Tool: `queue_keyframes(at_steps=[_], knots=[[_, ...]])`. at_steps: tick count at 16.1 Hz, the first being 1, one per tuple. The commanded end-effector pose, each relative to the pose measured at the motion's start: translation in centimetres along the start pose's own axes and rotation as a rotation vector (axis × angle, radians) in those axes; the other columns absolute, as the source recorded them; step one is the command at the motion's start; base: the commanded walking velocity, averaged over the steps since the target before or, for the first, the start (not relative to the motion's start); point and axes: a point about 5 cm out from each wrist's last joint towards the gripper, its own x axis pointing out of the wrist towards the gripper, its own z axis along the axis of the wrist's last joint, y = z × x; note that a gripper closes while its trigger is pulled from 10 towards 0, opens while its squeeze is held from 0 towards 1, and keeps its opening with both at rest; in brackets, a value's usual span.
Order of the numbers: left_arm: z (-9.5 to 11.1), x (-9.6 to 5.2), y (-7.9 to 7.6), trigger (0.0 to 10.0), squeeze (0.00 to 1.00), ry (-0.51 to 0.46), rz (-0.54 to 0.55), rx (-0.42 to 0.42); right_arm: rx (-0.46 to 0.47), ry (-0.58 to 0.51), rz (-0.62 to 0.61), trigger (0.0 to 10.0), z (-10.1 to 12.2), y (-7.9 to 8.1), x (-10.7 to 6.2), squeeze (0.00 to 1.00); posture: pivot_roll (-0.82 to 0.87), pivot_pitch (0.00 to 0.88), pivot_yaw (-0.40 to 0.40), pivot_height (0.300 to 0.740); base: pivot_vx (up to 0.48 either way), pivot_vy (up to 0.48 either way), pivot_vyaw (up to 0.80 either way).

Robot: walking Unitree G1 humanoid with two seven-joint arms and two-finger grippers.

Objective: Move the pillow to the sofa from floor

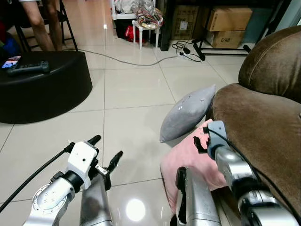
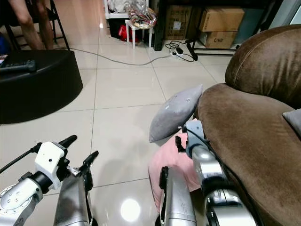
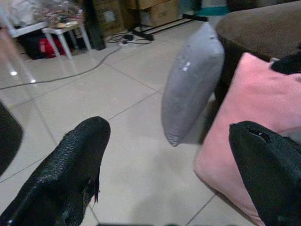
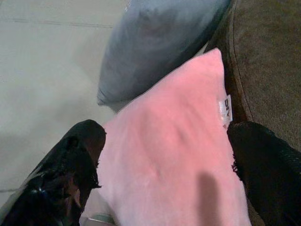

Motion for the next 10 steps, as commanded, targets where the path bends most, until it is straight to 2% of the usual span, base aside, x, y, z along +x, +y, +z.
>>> queue_keyframes(at_steps=[1, 3, 6, 7, 8, 10], knots=[[0.4, 0.0, -0.3, 10.0, 0.64, -0.006, -0.042, -0.005, -0.019, 0.047, -0.031, 10.0, -0.4, -0.5, 0.1, 1.00, 0.01, 0.000, -0.071, 0.454, 0.000, 0.000, 0.00], [0.7, -0.1, -0.5, 10.0, 0.64, -0.006, -0.080, -0.007, -0.009, 0.073, -0.054, 10.0, -0.5, -0.5, 0.3, 1.00, 0.01, 0.000, -0.070, 0.454, 0.000, 0.000, 0.00], [1.1, -0.6, -1.0, 10.0, 0.64, 0.003, -0.131, -0.002, -0.040, 0.115, -0.116, 10.0, -0.8, -1.1, 0.5, 1.00, 0.03, 0.027, -0.065, 0.454, 0.000, 0.000, 0.00], [1.3, -0.9, -1.0, 10.0, 0.64, 0.011, -0.141, -0.002, -0.036, 0.122, -0.147, 10.0, -0.8, -1.4, 0.5, 0.74, 0.04, 0.044, -0.061, 0.454, 0.000, 0.000, 0.00], [1.4, -1.1, -1.1, 10.0, 0.64, 0.014, -0.144, -0.002, -0.040, 0.127, -0.154, 10.0, -0.9, -1.5, 0.5, 0.00, 0.05, 0.059, -0.060, 0.454, 0.000, 0.000, 0.00], [1.6, -1.9, -1.3, 10.0, 0.64, 0.025, -0.158, -0.004, -0.040, 0.140, -0.164, 10.0, -1.2, -1.7, 0.4, 0.00, 0.06, 0.088, -0.056, 0.454, 0.000, 0.000, 0.00]])
